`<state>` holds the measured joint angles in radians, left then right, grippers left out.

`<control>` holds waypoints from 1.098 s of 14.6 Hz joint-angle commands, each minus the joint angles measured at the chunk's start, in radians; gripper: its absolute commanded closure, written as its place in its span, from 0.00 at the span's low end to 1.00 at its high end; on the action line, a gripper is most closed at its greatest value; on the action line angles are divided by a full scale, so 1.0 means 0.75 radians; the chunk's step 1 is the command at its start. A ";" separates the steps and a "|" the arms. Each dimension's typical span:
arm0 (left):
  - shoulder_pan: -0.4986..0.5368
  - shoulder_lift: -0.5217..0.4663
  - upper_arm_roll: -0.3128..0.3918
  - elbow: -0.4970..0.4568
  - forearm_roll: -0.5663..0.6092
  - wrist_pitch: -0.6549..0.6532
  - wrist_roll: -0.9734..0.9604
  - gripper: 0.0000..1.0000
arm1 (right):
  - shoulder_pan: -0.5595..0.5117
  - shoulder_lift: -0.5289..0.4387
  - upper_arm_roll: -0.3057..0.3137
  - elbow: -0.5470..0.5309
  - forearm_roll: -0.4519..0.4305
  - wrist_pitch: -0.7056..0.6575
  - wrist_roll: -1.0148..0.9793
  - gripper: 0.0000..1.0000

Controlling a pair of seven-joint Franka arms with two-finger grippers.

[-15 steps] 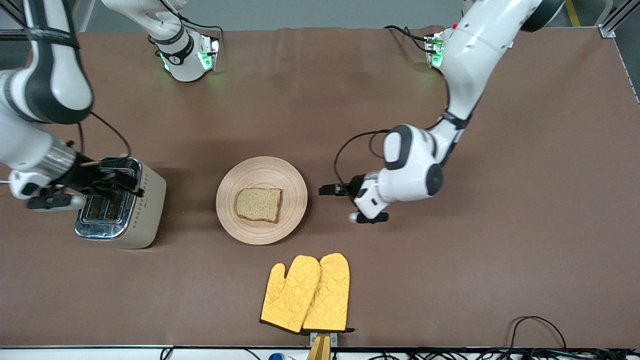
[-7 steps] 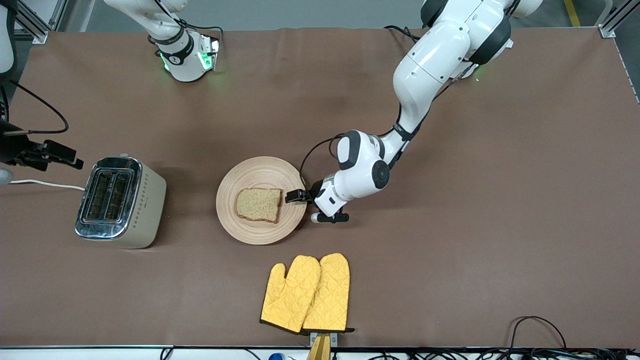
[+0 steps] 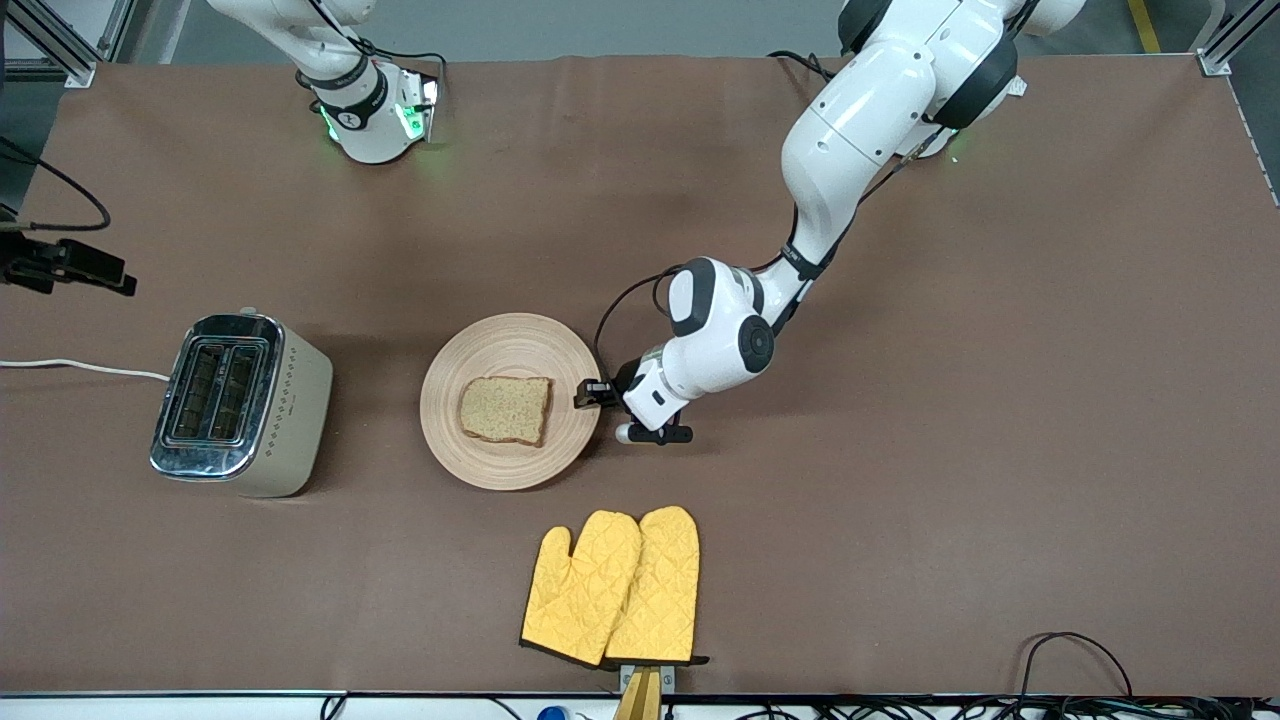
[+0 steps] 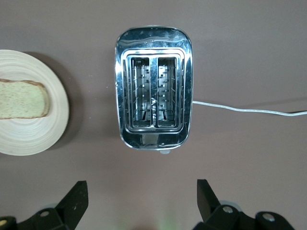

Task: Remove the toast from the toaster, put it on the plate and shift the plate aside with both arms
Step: 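Grasp the wooden plate rim with the left gripper, then slide the plate with bread away from the toaster using the left gripper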

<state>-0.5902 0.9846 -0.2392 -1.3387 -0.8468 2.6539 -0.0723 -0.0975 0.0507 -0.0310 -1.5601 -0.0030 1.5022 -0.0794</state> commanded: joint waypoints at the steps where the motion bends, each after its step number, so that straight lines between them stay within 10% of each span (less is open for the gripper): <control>1: -0.001 0.006 -0.002 0.018 -0.053 0.024 0.086 1.00 | 0.028 -0.006 0.023 0.006 -0.033 -0.019 0.040 0.00; 6: 0.111 -0.193 -0.018 -0.121 -0.088 -0.024 0.094 1.00 | 0.105 -0.006 0.021 0.061 -0.035 -0.074 0.175 0.00; 16: 1.035 -0.452 -0.343 -0.528 -0.076 -0.541 0.801 1.00 | 0.099 0.002 0.017 0.065 -0.041 -0.062 0.159 0.00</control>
<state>0.0152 0.7068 -0.4290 -1.6380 -0.8896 2.3370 0.4259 -0.0174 0.0487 -0.0225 -1.5242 -0.0108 1.4624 0.0329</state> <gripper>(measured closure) 0.890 0.000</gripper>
